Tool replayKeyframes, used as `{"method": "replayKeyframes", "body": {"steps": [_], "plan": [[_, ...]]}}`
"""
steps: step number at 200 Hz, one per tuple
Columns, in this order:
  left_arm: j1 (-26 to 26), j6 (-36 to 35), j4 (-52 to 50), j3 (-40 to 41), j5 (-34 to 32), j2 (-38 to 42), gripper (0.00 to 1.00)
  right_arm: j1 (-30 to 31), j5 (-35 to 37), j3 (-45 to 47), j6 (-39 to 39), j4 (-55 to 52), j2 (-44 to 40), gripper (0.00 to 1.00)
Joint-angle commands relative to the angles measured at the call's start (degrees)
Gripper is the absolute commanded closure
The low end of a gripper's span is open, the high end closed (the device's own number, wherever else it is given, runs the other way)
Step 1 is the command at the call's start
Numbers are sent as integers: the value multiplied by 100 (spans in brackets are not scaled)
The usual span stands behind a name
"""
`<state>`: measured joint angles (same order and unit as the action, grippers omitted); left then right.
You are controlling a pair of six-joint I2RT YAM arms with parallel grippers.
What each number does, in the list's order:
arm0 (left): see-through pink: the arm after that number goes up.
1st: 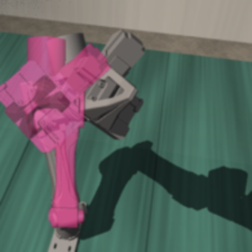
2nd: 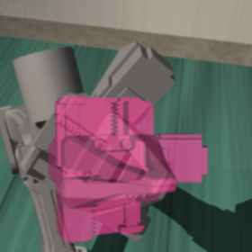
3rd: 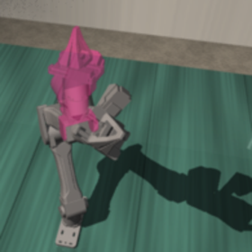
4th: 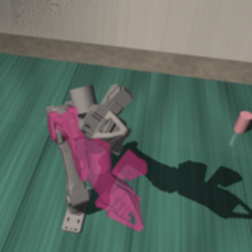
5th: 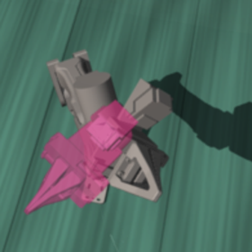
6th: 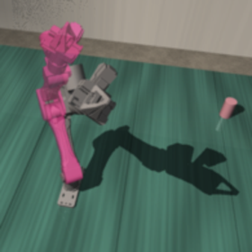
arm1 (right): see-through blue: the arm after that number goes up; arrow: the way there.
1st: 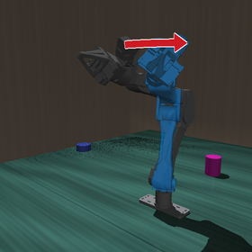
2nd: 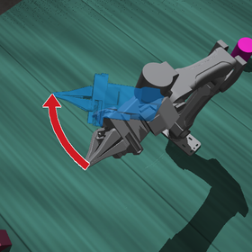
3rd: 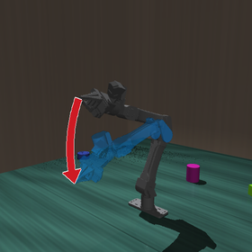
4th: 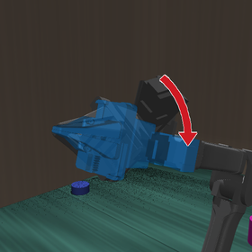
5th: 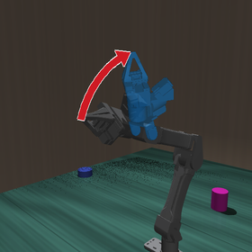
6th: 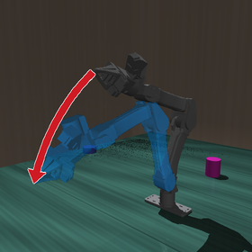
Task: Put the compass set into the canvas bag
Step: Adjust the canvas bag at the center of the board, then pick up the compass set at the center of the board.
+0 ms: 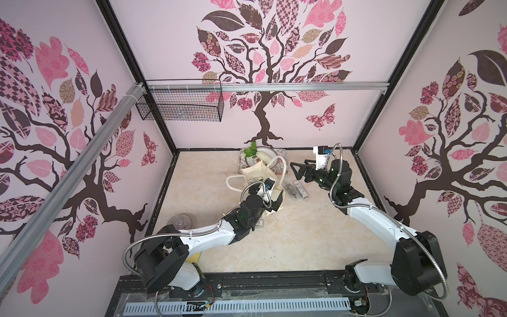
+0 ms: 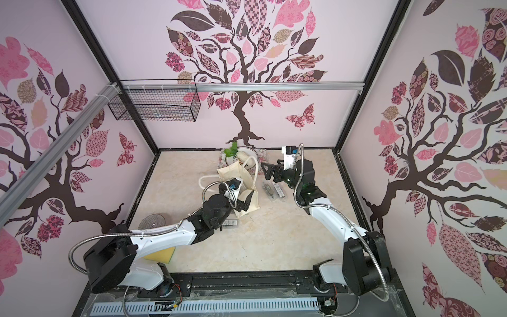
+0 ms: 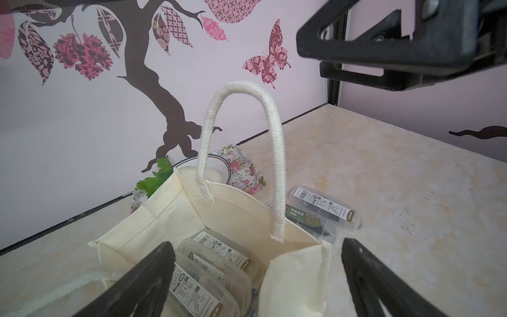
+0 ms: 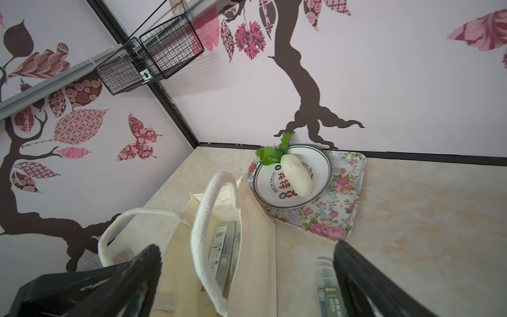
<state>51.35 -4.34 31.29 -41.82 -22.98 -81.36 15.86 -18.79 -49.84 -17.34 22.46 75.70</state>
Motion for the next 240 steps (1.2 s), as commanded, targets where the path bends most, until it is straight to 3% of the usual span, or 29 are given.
{"method": "replayKeyframes", "body": {"steps": [1,94,175,240], "plan": [[-11,136,-575,-263,-71,240,3,-210,381,44,-91,-61,-366,0],[-31,696,-2637,-815,-745,830,3,-329,1889,42,169,-1340,96,0],[-127,1312,-3776,-769,-1161,1670,3,-324,1856,-476,374,-1981,1349,0],[-264,1414,-3811,-433,-1235,2132,3,-329,1582,-1056,314,-2588,2366,2]]}}
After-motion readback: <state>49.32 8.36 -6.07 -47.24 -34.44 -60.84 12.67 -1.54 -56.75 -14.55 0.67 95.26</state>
